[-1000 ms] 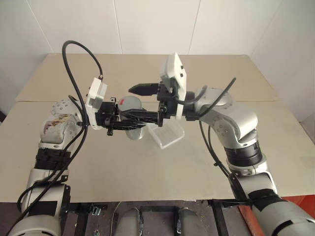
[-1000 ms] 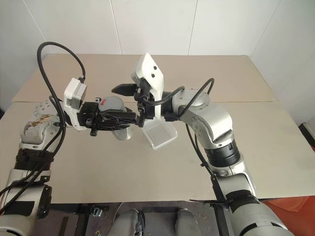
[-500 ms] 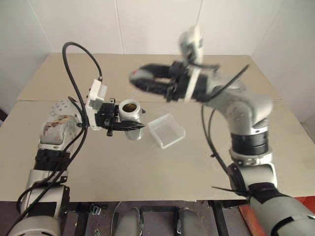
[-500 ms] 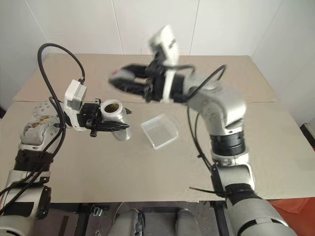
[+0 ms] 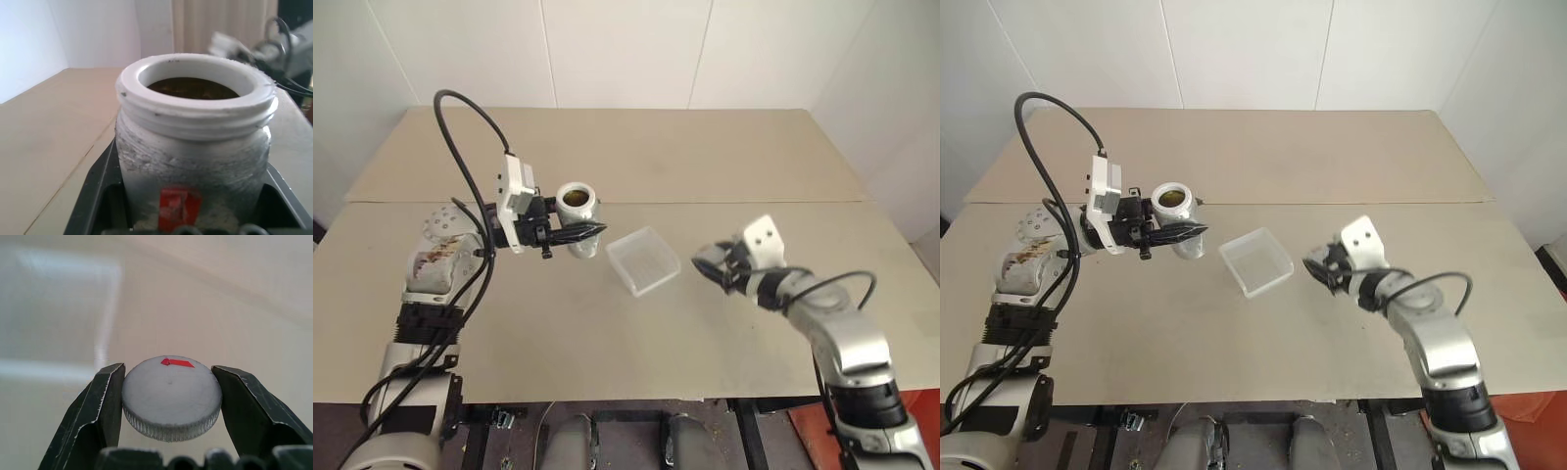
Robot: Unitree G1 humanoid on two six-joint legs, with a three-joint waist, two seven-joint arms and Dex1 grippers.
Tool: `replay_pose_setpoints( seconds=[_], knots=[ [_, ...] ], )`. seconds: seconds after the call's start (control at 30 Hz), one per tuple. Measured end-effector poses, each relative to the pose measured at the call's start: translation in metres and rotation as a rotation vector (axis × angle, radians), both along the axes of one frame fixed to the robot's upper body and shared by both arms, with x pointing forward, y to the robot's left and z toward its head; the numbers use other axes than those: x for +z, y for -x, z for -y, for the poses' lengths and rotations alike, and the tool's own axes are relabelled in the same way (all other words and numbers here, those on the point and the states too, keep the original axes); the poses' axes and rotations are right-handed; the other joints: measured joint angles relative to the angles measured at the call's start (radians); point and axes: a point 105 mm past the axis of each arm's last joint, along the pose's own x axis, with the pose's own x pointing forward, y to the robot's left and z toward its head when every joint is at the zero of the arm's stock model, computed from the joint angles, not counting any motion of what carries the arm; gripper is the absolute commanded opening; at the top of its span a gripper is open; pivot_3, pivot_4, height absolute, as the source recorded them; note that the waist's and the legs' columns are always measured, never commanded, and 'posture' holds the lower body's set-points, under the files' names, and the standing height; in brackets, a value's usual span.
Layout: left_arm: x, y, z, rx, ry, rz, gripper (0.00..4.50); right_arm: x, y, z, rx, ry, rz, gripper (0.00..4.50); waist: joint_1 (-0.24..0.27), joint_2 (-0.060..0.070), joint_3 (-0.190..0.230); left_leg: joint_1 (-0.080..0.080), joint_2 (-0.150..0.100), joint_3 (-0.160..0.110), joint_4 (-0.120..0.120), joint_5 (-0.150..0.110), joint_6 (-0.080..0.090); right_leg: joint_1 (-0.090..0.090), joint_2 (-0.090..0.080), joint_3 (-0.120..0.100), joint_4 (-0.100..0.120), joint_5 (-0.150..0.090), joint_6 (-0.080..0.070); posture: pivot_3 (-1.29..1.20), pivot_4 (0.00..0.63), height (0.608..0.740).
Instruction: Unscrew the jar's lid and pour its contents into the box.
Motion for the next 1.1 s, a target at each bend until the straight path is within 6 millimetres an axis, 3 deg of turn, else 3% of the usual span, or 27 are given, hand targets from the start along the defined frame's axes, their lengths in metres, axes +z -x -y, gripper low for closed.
replay_pose_setpoints(
  seconds=[0.13,0.17,0.3,0.4,0.43,0.47,0.63,0.8,0.9,1.0,1.1],
  knots=[
    [-0.001,-0.008,0.002,0.063,-0.002,0.03,1.97,-0.008,-0.002,0.005,-0.042,0.018,-0.004,4.42,-0.001,0.0,0.0,0.003,0.0,0.0,0.0,0.0,0.0,0.002,0.0,0.0,0.001,0.0,0.0,0.0,0.15,0.74],
    [-0.002,-0.012,0.002,0.092,-0.02,0.056,1.97,-0.008,-0.002,0.006,-0.045,0.021,-0.003,4.48,-0.001,0.0,0.0,0.004,0.0,0.0,0.0,0.0,0.0,0.002,0.0,0.0,0.001,0.0,0.0,0.0,0.15,0.74],
    [-0.01,-0.04,0.01,0.294,-0.281,0.374,1.97,0.007,0.005,0.012,-0.003,0.024,-0.008,4.48,0.014,0.0,0.0,0.003,-0.001,0.0,0.0,0.0,0.0,0.002,-0.001,0.0,0.0,0.001,0.0,0.0,0.15,0.74],
    [-0.013,-0.055,0.014,0.356,-0.576,0.774,1.97,0.048,0.018,0.009,0.125,-0.01,0.0,4.48,0.023,0.0,0.0,0.002,-0.001,0.0,0.0,0.0,0.0,0.002,-0.001,0.0,-0.001,0.001,0.0,0.0,0.15,0.74],
    [-0.012,-0.056,0.016,0.349,-0.618,0.85,1.97,0.058,0.02,0.007,0.158,-0.017,0.008,4.48,0.023,0.0,0.0,0.001,-0.001,0.0,0.0,0.0,0.0,0.001,-0.001,0.0,-0.001,0.001,0.0,0.0,0.15,0.74],
    [-0.007,-0.057,0.026,0.323,-0.679,1.039,1.97,0.08,0.029,-0.004,0.254,-0.046,0.021,4.48,0.023,-0.001,0.0,0.001,0.0,-0.001,0.0,0.0,0.0,0.002,-0.001,-0.001,-0.002,0.001,0.0,0.0,0.15,0.74],
    [0.003,-0.056,0.067,0.143,-0.826,1.588,1.97,0.107,0.049,-0.033,0.512,-0.086,-0.021,4.48,0.028,-0.001,0.001,-0.001,-0.001,0.003,0.0,0.0,0.001,0.002,-0.001,-0.002,-0.001,0.002,0.002,0.0,0.15,0.74],
    [-0.017,-0.065,0.079,0.049,-0.95,1.768,1.97,0.109,0.044,-0.037,0.531,-0.092,-0.04,4.48,0.025,-0.001,0.001,-0.004,-0.001,0.009,0.0,-0.001,0.002,-0.001,-0.002,-0.002,0.0,0.002,0.003,0.0,0.15,0.74],
    [-0.029,-0.066,0.097,0.006,-0.983,1.891,1.97,0.117,0.043,-0.042,0.547,-0.113,-0.013,4.48,0.026,-0.001,0.001,-0.008,-0.001,0.009,0.001,-0.001,0.001,-0.005,-0.002,-0.003,0.0,0.002,0.003,0.0,0.15,0.74],
    [-0.03,-0.062,0.118,-0.017,-0.94,1.972,1.97,0.12,0.046,-0.048,0.574,-0.132,-0.002,4.48,0.027,-0.001,0.001,-0.012,-0.001,0.01,0.001,-0.001,0.002,-0.009,-0.002,-0.003,0.0,0.002,0.003,0.0,0.15,0.74],
    [-0.025,-0.065,0.12,0.006,-0.946,1.987,1.97,0.122,0.048,-0.05,0.574,-0.128,0.015,4.48,0.024,-0.001,0.001,-0.014,-0.001,0.01,0.001,-0.001,0.002,-0.011,-0.002,-0.003,0.001,0.002,0.003,0.0,0.15,0.74]
  ],
)
